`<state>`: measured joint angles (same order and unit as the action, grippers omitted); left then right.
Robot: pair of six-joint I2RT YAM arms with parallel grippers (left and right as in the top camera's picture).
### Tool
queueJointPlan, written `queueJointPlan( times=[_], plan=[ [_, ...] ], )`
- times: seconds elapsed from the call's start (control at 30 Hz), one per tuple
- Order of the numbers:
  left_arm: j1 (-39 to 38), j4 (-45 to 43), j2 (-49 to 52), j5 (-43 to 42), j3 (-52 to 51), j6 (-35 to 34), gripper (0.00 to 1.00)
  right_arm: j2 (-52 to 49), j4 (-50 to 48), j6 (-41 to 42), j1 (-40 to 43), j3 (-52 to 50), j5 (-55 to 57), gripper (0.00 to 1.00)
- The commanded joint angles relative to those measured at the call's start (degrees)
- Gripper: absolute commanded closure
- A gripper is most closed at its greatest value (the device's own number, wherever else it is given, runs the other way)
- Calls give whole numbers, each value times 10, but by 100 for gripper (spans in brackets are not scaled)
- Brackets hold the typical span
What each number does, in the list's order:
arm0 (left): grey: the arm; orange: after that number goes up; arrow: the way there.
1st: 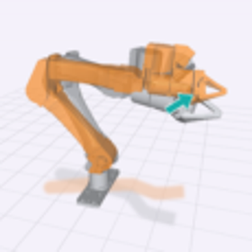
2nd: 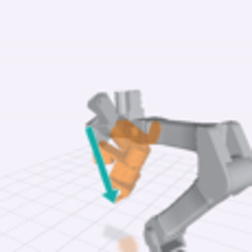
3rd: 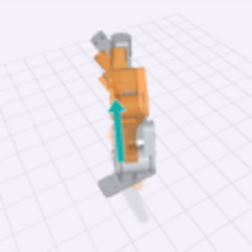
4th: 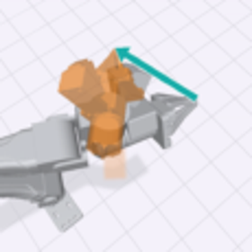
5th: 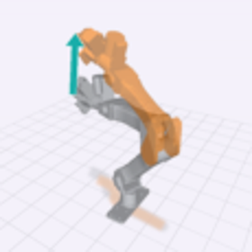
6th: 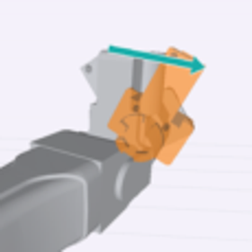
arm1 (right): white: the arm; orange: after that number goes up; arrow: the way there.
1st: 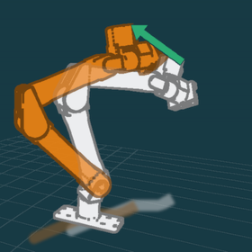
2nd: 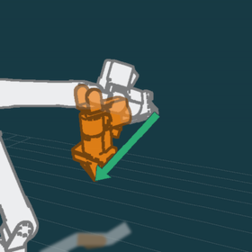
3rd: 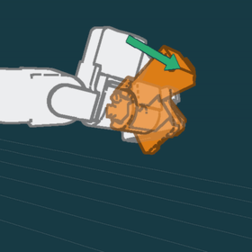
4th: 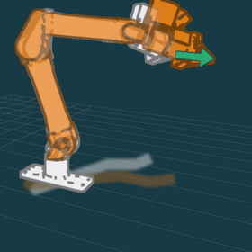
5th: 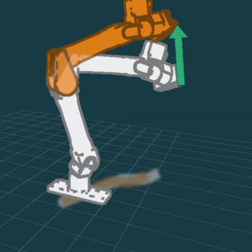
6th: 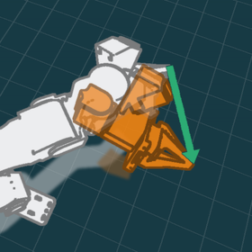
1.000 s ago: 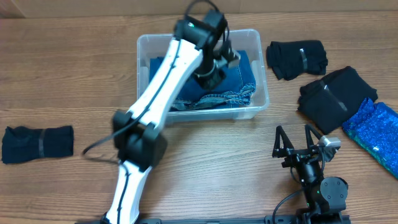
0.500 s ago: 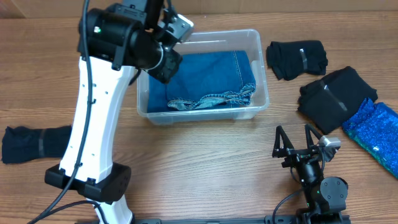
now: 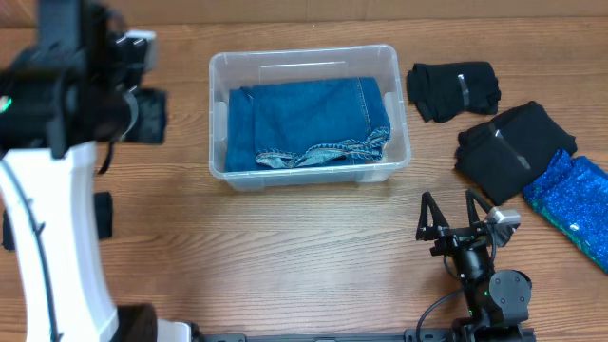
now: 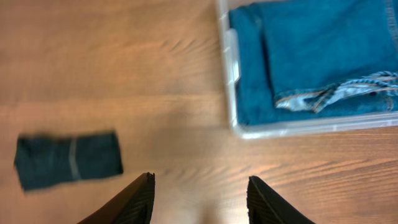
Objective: Pack container
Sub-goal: 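Move the left gripper to the small black cloth and grasp it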
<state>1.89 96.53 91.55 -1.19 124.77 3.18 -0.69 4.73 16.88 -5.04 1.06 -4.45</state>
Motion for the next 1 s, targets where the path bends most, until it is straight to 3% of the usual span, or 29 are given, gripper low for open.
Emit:
queueJointPlan(
  times=[0.0, 0.13, 0.3, 0.47, 0.63, 0.73, 0.8, 0.87, 0.97],
  plan=[
    [77, -33, -62, -10, -107, -35, 51, 5, -3, -2, -4, -6, 5, 0],
    [160, -127, -109, -21, -265, -89, 51, 5, -3, -2, -4, -6, 5, 0],
    [251, -282, -112, -21, -474, -219, 45, 5, -3, -2, -4, -6, 5, 0],
    [276, -419, -98, -17, -605, -277, 47, 5, -3, -2, -4, -6, 5, 0],
    [276, -492, -76, 34, -647, -262, 49, 5, -3, -2, -4, -6, 5, 0],
    [274, -521, -54, 43, -647, -166, 34, 5, -3, -2, -4, -6, 5, 0],
    [274, -534, -35, 63, -647, -125, 32, 5, -3, -2, -4, -6, 5, 0],
    [274, -545, -12, 95, -647, -113, 23, 5, -3, -2, -4, -6, 5, 0],
    [274, -548, 33, 130, -647, -55, 22, 5, -3, -2, -4, -6, 5, 0]
  ],
)
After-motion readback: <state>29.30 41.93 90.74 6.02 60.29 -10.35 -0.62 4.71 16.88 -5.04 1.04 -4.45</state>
